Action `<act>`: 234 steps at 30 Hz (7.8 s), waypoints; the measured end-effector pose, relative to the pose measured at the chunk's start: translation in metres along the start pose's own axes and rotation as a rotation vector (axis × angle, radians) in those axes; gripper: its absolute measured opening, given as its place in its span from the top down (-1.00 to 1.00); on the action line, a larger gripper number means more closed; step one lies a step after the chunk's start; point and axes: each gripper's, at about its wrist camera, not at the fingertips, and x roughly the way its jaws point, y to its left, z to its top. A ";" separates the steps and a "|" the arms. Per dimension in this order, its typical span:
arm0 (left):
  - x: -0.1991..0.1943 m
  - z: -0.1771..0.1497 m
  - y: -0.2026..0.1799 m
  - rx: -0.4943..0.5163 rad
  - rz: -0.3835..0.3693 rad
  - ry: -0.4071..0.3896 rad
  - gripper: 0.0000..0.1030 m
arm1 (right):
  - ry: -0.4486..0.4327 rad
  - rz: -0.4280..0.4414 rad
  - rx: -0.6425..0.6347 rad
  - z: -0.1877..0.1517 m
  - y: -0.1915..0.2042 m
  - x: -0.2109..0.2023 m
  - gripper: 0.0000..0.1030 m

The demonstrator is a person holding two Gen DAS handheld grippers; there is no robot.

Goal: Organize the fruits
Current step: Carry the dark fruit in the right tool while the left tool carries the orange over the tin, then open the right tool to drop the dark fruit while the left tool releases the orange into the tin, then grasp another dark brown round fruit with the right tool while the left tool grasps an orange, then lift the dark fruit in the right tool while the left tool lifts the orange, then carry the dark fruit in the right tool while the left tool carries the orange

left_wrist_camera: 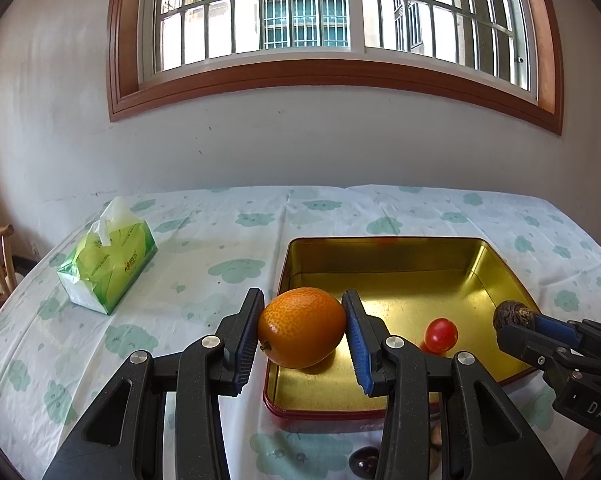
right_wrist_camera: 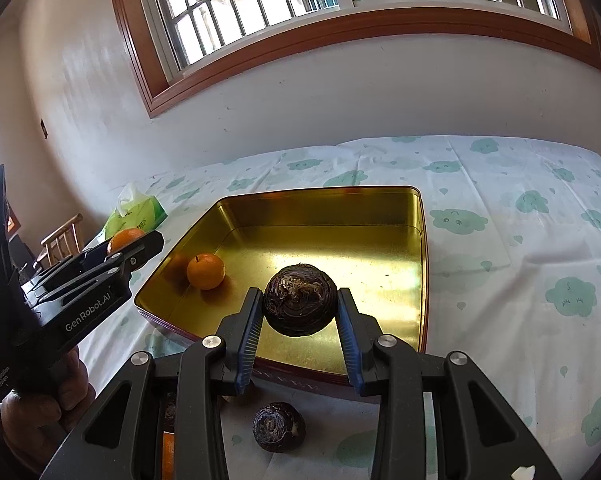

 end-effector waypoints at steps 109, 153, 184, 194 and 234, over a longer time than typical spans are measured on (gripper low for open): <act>-0.069 -0.058 0.009 -0.040 -0.098 0.138 -0.31 | 0.183 0.121 -0.111 -0.052 0.004 -0.021 0.29; -0.069 -0.089 -0.026 -0.103 -0.201 0.253 0.22 | 0.110 -0.013 0.007 -0.066 -0.048 -0.054 0.44; -0.084 -0.069 -0.007 -0.086 -0.068 0.087 0.21 | 0.037 0.021 0.009 -0.065 -0.002 -0.063 0.44; -0.080 -0.065 -0.011 -0.068 -0.064 0.080 0.20 | 0.025 0.020 0.000 -0.060 0.000 -0.063 0.44; -0.062 -0.044 -0.013 -0.036 -0.063 0.062 0.20 | -0.014 0.017 -0.034 -0.039 0.010 -0.064 0.44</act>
